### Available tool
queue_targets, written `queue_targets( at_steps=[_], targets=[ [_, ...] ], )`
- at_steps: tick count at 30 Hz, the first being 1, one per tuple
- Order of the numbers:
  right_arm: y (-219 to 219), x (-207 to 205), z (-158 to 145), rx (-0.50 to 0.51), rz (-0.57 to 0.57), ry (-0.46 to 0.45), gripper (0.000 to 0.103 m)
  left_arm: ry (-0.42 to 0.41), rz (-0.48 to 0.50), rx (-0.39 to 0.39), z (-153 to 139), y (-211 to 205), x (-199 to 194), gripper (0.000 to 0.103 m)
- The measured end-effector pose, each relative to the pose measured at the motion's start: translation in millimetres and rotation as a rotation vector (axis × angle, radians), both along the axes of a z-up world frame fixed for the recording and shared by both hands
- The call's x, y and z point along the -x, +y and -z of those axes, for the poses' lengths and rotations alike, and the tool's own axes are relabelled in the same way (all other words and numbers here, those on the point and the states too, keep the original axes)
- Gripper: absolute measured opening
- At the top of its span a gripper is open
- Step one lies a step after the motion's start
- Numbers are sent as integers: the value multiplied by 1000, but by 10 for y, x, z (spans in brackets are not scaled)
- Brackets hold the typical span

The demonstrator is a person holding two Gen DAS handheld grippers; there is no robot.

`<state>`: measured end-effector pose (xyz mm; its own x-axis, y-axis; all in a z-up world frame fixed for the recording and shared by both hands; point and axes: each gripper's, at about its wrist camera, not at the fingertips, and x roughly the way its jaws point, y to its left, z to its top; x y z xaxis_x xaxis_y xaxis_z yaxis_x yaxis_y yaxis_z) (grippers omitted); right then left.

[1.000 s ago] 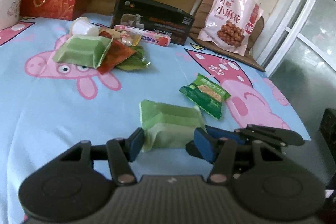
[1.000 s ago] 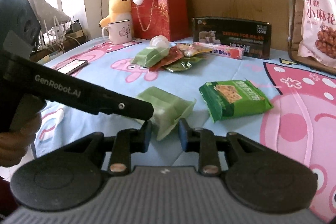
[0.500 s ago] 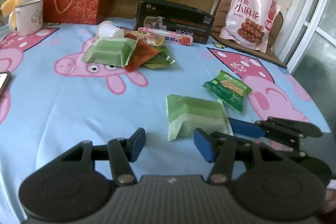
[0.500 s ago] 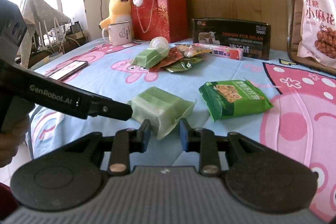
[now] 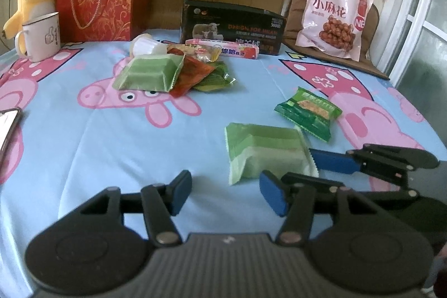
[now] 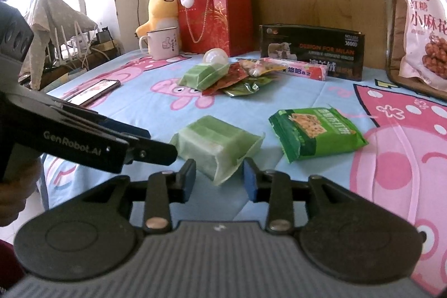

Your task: Organize snacks

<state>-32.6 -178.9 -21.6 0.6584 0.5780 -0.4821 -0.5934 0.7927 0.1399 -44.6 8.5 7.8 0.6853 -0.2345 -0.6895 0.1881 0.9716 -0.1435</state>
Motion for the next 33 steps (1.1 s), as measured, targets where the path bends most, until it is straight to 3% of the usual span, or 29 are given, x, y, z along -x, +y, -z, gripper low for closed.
queue_targets(
  at_steps=[29, 31, 33],
  targets=[
    [8, -4, 3, 7, 0, 0, 47, 28, -19, -80, -12, -144, -90, 71],
    [28, -2, -8, 30, 5, -5, 50, 30, -16, -75, -9, -138, -94, 71],
    [56, 3, -17, 92, 15, -30, 64, 41, -6, -43, -23, -97, -116, 71]
  ],
)
